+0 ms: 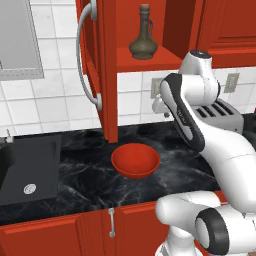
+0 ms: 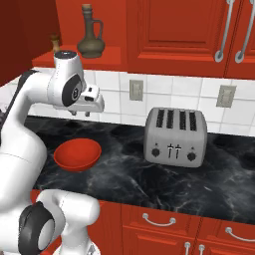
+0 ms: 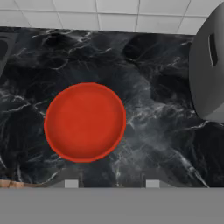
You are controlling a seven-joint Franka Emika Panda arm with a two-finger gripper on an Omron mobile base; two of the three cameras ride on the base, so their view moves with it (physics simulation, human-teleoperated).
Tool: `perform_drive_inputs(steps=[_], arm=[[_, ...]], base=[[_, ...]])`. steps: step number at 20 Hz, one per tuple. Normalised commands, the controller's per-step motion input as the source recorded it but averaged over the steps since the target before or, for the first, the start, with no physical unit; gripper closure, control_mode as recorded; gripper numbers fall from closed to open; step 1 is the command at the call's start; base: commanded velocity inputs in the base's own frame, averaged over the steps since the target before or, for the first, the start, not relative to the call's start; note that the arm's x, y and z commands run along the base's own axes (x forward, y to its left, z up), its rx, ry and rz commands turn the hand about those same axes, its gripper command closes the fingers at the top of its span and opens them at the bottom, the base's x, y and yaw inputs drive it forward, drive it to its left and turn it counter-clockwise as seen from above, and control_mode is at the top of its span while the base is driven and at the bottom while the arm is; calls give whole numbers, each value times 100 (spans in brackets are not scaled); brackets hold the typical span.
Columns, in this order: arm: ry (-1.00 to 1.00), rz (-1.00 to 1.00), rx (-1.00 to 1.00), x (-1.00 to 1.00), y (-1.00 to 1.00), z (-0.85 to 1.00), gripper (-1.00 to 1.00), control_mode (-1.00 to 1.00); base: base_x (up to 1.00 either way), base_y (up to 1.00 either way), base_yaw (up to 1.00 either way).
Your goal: Retrieve the bottle and the shaker from the cabinet and place them next to the mixing bowl on the counter. Then add garlic from the fridge to the mixing bowl.
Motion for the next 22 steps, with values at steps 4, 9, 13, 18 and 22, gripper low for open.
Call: perform_drive_inputs(steps=[4,9,13,18,22], arm=[[-27,0,-6,-29,7,25,-100,-100],[-46,0,-13,-38,2,45,-100,-100],[-40,2,-7,-29,23,48,-100,-100],[-35,1,1,-5,34,100,-100,-100],[-18,0,4,0,19,99,-100,-100]], base=[[0,0,0],[0,0,0],[0,0,0],[0,0,0],[0,0,0]])
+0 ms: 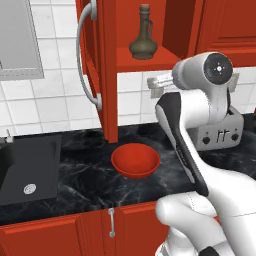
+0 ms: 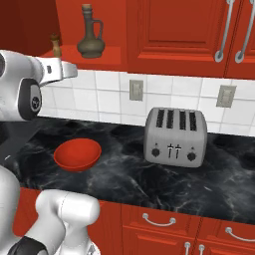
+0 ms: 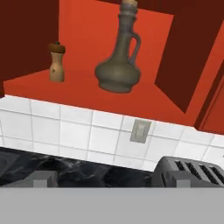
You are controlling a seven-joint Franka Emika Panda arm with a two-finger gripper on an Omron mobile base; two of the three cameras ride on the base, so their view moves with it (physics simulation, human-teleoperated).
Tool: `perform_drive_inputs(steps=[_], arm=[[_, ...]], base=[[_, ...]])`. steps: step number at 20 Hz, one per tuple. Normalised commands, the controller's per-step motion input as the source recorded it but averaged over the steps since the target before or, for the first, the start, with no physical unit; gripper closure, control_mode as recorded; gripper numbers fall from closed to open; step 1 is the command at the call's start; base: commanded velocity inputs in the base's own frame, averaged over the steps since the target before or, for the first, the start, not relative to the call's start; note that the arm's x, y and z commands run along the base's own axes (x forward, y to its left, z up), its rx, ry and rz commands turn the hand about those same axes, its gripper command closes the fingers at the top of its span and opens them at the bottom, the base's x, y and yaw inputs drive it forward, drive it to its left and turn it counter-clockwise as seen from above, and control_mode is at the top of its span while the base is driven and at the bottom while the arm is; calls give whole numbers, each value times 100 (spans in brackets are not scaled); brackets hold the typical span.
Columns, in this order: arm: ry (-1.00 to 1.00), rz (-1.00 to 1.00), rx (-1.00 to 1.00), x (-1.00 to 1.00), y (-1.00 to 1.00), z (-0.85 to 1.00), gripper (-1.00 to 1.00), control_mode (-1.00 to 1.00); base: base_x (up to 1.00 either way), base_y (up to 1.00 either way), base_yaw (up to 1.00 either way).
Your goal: Retrieve the bottle and the shaker from the cabinet and place them next to the mixing bowl on the counter. Then add garlic from the fridge to the mixing bowl.
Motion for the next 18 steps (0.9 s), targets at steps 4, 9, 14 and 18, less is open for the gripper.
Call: perform_drive_inputs(steps=[4,9,14,18], arm=[[-1,0,9,5,0,72,-100,-100],[17,1,5,36,-6,24,-100,-100],[0,1,-1,48,-11,0,-100,-100],[7,0,0,81,-16,3,-100,-100]], base=[[0,0,0],[0,0,0],[0,0,0],[0,0,0]])
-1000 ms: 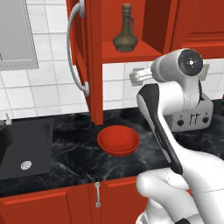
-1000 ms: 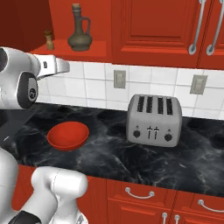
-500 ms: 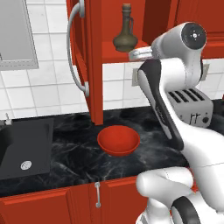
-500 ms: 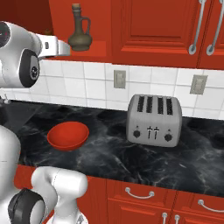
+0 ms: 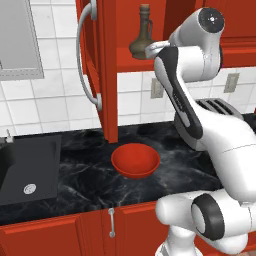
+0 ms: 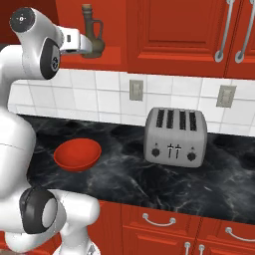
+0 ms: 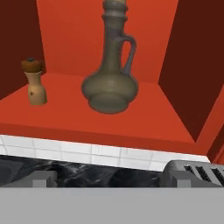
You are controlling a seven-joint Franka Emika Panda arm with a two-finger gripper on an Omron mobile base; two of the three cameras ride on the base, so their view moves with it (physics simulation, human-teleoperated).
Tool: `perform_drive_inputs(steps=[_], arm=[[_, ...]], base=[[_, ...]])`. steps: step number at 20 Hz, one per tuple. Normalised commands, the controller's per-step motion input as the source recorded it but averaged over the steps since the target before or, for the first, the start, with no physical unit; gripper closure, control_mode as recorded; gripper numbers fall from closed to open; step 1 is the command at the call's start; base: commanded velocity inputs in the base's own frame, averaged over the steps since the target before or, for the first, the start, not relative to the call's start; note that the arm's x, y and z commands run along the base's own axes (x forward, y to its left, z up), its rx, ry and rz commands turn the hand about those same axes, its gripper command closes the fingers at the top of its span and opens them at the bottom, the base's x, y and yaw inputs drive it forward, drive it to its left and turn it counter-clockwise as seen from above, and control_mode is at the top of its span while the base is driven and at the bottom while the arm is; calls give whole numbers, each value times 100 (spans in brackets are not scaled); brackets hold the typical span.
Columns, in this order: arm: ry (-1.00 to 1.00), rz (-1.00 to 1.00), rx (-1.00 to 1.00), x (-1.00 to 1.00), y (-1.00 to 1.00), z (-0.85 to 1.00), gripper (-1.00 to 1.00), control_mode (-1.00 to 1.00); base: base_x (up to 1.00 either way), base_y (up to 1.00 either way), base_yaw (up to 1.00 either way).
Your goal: Retrieve the bottle and the shaker from the cabinet and place them next to the mixing bowl on the counter. Then add garlic from the fridge to the mixing bowl.
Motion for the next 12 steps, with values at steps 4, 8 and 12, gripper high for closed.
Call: perform_drive_inputs(steps=[4,8,12], arm=[[3,0,-1,71,0,23,-100,-100],[0,0,-3,73,0,21,-100,-100],[0,0,-6,59,0,9,-100,-100]], base=[[0,0,0],[0,0,0],[0,0,0]])
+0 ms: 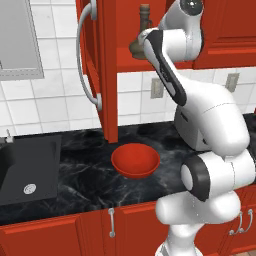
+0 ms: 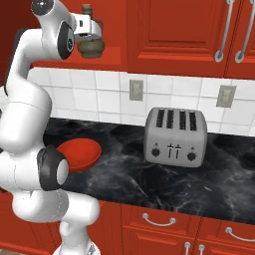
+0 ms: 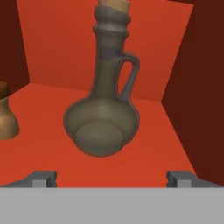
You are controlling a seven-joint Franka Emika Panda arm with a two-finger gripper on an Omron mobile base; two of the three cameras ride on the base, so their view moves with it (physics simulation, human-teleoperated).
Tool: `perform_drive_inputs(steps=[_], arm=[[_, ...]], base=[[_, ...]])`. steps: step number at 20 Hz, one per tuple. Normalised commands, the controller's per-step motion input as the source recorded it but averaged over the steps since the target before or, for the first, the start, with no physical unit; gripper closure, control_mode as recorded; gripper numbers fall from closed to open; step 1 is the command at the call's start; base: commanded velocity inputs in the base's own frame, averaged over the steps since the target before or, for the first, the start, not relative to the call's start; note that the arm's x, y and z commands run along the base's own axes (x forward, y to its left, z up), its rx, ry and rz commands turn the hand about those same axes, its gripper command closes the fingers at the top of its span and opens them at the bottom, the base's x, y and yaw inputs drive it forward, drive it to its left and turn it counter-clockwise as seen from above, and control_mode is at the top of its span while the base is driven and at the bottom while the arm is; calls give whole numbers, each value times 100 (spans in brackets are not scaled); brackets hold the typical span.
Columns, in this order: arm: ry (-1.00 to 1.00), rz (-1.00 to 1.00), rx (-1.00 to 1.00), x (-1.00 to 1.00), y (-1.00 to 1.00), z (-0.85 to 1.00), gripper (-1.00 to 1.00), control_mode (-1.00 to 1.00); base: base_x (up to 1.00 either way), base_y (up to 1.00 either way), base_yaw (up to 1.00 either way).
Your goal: Retrieve the bottle and the shaker from the cabinet and place them next to the mixing bowl on the counter. Then add garlic from the fridge to the mixing bowl.
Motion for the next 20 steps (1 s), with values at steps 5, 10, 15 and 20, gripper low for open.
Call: perform_drive_inputs(steps=[5,10,15,20], arm=[[0,0,-7,64,0,8,-100,-100],[3,0,-2,53,-1,7,-100,-100],[7,0,0,52,-5,0,-100,-100],[0,0,0,53,-9,0,-100,-100]], base=[[0,0,0],[0,0,0],[0,0,0],[0,0,0]])
